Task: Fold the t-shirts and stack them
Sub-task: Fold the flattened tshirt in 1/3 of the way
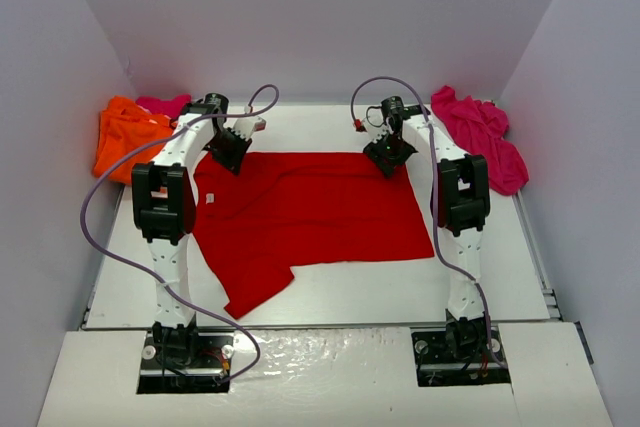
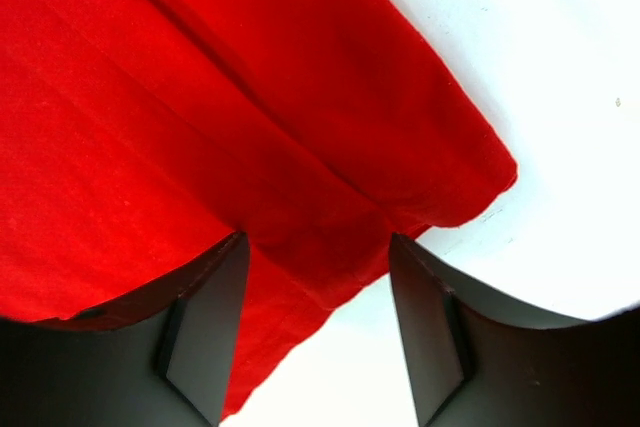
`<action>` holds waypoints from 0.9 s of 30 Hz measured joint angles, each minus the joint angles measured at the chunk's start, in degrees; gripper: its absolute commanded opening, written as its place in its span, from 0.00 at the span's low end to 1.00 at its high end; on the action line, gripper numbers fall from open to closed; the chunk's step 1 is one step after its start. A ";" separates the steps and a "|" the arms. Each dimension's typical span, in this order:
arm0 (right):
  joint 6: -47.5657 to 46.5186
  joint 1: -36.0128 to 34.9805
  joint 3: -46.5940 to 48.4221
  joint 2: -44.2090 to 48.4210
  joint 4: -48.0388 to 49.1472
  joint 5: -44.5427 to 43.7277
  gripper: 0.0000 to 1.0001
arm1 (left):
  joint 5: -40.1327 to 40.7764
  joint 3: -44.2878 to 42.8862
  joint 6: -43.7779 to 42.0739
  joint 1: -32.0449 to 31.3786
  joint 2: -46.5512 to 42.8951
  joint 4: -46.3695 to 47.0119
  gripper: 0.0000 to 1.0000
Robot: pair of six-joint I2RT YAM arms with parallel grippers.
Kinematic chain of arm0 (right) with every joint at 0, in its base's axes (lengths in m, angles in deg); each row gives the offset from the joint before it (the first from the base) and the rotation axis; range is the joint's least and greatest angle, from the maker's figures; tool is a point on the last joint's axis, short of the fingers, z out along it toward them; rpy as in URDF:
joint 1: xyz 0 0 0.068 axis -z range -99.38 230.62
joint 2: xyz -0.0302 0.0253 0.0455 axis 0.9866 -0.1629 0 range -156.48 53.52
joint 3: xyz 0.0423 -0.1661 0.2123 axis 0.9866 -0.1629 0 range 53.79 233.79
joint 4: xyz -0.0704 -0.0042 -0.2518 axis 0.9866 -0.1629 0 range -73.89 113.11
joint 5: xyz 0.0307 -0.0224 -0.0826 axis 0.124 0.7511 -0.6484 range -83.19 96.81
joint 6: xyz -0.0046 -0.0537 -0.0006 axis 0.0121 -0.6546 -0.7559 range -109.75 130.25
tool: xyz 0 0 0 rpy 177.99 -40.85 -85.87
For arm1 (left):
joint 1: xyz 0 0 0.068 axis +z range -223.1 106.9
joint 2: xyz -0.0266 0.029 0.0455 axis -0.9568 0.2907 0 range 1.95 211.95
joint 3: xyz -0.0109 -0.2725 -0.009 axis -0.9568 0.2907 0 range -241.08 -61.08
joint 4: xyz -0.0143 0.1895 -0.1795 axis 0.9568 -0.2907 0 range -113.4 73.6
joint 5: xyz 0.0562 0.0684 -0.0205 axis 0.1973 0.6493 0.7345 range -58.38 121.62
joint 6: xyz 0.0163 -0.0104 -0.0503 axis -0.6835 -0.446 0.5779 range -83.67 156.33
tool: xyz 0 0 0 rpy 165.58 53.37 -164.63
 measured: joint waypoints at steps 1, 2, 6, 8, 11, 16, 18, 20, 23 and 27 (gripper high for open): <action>0.01 0.03 0.09 0.00 -0.09 0.01 0.55 | 0.00 0.05 -0.01 -0.03 0.00 0.00 0.00; 0.03 0.05 0.18 0.00 -0.18 0.01 0.51 | 0.00 0.12 -0.04 -0.03 0.00 0.00 0.00; 0.01 0.29 0.85 -0.45 -0.64 0.04 0.46 | 0.05 0.72 -0.33 -0.03 0.00 -0.07 0.00; -0.01 0.49 1.70 -1.33 -1.30 0.44 0.46 | 0.14 0.93 -0.45 -0.05 0.02 -0.13 0.00; -0.06 1.02 3.49 -3.47 -2.05 1.63 0.35 | 0.35 0.95 -0.66 -0.07 0.00 -0.20 0.00; -0.31 2.41 6.38 -5.35 -3.31 4.01 0.10 | 0.73 0.95 -0.85 -0.20 0.04 -0.26 0.00; -0.70 2.70 6.50 -5.46 -3.38 4.61 0.01 | 0.86 0.95 -0.86 -0.23 0.07 -0.26 0.00; -1.38 2.72 6.51 -5.46 -3.47 5.15 0.00 | 0.91 0.95 -0.87 -0.25 0.07 -0.24 0.00; -1.88 2.70 6.51 -5.46 -3.50 5.30 0.03 | 1.07 0.95 -0.87 -0.27 0.07 -0.26 0.00; -2.06 2.68 6.51 -5.44 -3.54 5.30 0.11 | 1.30 1.18 -0.87 -0.31 0.07 -0.23 0.00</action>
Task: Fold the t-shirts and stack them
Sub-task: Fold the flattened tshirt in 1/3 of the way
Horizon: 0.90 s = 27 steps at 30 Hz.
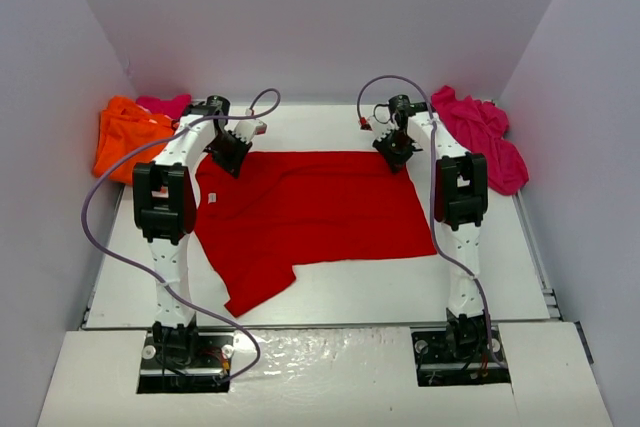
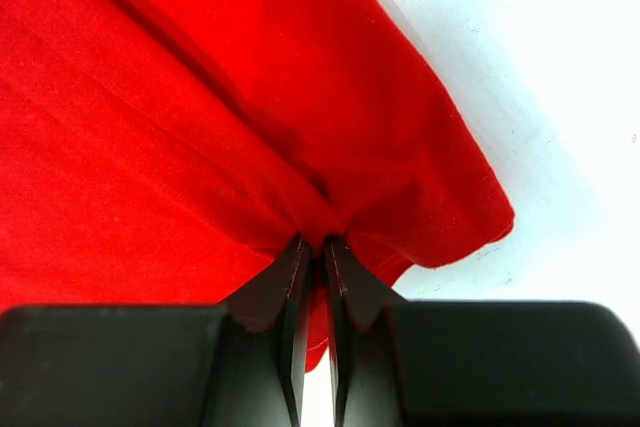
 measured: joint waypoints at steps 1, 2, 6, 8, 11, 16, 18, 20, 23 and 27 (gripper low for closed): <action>0.15 0.00 0.00 0.01 -0.01 -0.04 0.16 | 0.01 0.16 0.00 0.00 0.00 0.01 0.00; 0.23 0.00 0.00 0.04 -0.04 -0.15 0.18 | 0.04 0.42 0.00 -0.03 0.00 0.00 0.00; 0.63 -0.26 -0.04 0.20 -0.31 -0.75 0.15 | 0.20 1.68 -0.06 -0.04 -0.02 0.02 0.00; 0.75 -0.51 -0.13 0.30 -0.48 -1.06 0.15 | 0.24 2.22 -0.17 -0.04 -0.03 -0.02 0.00; 0.80 -0.94 -0.41 0.49 -0.66 -1.89 0.09 | 0.38 2.88 -0.36 -0.04 -0.09 0.11 0.00; 1.30 -1.76 -0.52 0.77 -0.76 -3.26 0.09 | 0.64 3.49 -0.64 -0.04 -0.35 0.06 0.00; 1.68 -1.97 -0.52 0.98 -0.81 -3.87 0.10 | 0.74 3.70 -0.84 -0.04 -0.50 0.08 0.00; 1.93 -1.99 -0.52 1.23 -0.80 -4.38 0.10 | 0.83 4.18 -1.06 -0.04 -0.84 0.12 0.00; 2.10 -2.10 -0.52 1.65 -0.80 -5.47 0.12 | 0.85 4.45 -1.35 -0.04 -1.05 0.04 0.00; 2.34 -2.38 -0.50 2.25 -0.73 -7.13 0.12 | 0.85 4.45 -1.49 -0.04 -1.09 0.06 0.00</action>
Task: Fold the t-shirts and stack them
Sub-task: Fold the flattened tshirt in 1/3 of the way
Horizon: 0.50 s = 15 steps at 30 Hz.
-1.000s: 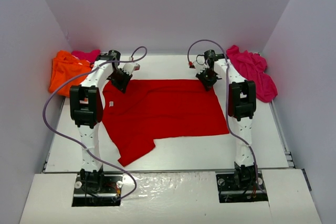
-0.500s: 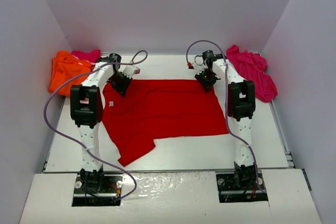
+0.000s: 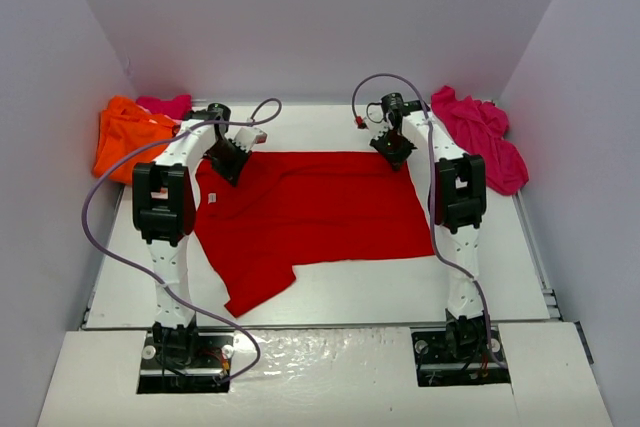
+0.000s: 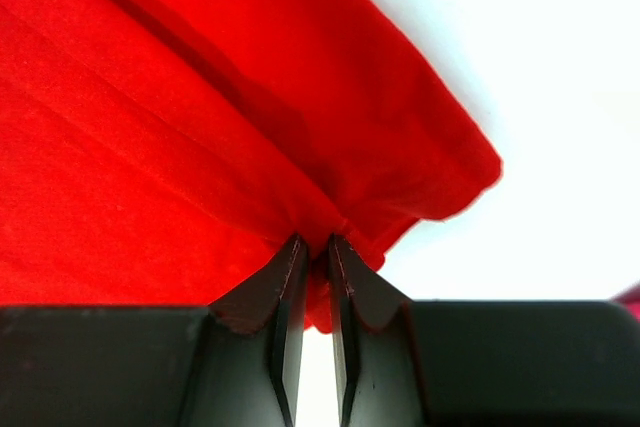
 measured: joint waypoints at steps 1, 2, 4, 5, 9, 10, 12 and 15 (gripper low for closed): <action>0.10 -0.05 0.08 0.09 0.05 -0.40 0.13 | 0.00 0.02 -0.01 0.00 0.00 0.00 0.00; 0.20 -0.10 0.15 0.18 0.09 -0.77 0.13 | 0.00 0.05 -0.02 0.00 0.00 0.00 0.00; 0.31 -0.25 0.21 0.26 0.17 -1.16 0.13 | 0.00 0.16 -0.02 0.00 -0.03 0.09 0.00; 0.37 -0.33 0.21 0.29 0.15 -1.34 0.13 | 0.00 0.44 -0.02 0.00 -0.11 0.27 0.00; 0.47 -0.69 0.21 0.87 0.15 -1.53 0.14 | 0.00 1.37 -0.02 0.00 -0.56 0.26 0.00; 0.50 -0.74 0.21 1.08 0.15 -1.53 0.14 | 0.00 1.48 -0.02 0.00 -0.63 0.25 0.00; 0.63 -0.91 0.21 1.50 0.15 -1.64 0.14 | 0.00 1.59 -0.02 0.00 -0.76 0.28 0.00; 0.63 -1.27 0.21 2.39 0.13 -1.81 0.15 | 0.00 1.59 -0.08 0.00 -0.99 0.26 0.00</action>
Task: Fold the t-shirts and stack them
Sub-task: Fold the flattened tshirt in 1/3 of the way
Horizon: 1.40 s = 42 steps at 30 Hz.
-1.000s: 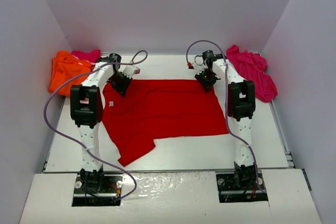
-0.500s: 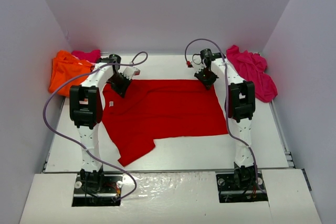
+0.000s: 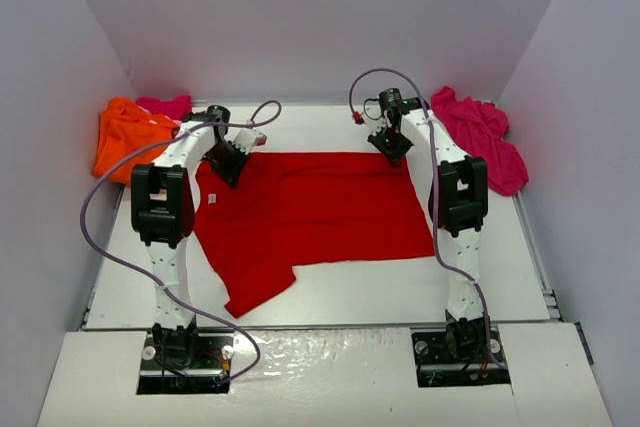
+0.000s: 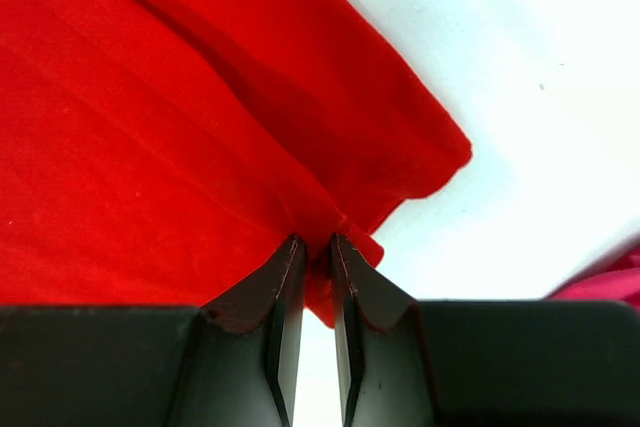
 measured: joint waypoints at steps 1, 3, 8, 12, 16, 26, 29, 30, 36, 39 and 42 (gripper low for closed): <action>0.00 -0.08 0.00 0.37 0.00 -0.01 0.15 | 0.00 0.02 -0.05 0.00 -0.06 0.00 0.00; -0.01 -0.19 -0.08 1.16 -0.03 -0.03 0.17 | 0.00 0.11 -0.10 0.00 -0.16 0.00 0.00; -0.24 -0.55 -1.99 3.50 -0.20 -0.03 0.30 | 0.00 0.50 -0.16 0.00 -0.63 0.02 0.00; -1.53 -0.90 -6.64 5.35 -0.97 -0.01 0.34 | 0.06 0.84 -0.34 0.00 -0.90 -0.02 0.00; -4.71 -1.34 -11.27 5.66 -4.55 1.53 0.40 | 0.35 1.13 -0.58 0.00 -1.17 -0.11 0.00; -9.37 -0.52 -10.60 6.04 -10.30 5.59 0.01 | 0.66 1.22 -1.16 0.00 -2.14 -0.12 0.00; -8.29 0.06 -2.40 5.41 -9.94 5.29 0.00 | 0.64 1.22 -1.14 0.00 -2.20 -0.11 0.00; -7.98 0.24 0.31 4.91 -9.67 5.15 0.00 | 0.63 1.25 -1.16 0.00 -2.25 -0.07 0.00; -6.22 0.13 10.96 0.80 -8.21 4.09 0.00 | 0.63 2.79 -1.15 0.02 -2.99 0.22 0.00; -5.31 -0.20 13.83 -3.83 -7.08 3.19 0.00 | 0.63 3.30 -1.14 0.06 -2.99 0.24 0.00; -5.01 -0.23 14.03 -8.31 -6.71 2.39 0.00 | 0.63 3.63 -1.14 0.07 -3.00 0.39 0.00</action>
